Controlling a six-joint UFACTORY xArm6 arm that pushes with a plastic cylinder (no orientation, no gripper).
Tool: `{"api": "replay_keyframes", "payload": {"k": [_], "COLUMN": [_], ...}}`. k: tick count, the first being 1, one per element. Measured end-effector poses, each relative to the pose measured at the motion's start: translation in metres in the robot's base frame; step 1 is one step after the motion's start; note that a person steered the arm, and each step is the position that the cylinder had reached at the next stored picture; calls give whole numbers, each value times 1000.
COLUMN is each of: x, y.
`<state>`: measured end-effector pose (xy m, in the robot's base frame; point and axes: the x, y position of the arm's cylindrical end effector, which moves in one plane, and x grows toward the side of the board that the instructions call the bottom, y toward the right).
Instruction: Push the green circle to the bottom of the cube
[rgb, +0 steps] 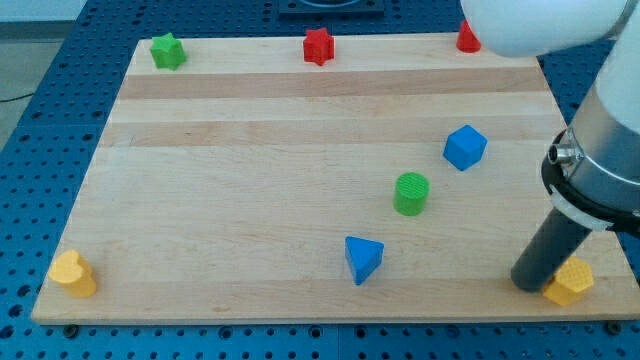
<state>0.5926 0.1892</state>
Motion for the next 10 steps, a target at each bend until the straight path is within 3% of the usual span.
{"api": "replay_keyframes", "payload": {"k": [2,6,8,10], "x": [-1,-69,-48,-67], "y": [0,-27,-86,-139]}}
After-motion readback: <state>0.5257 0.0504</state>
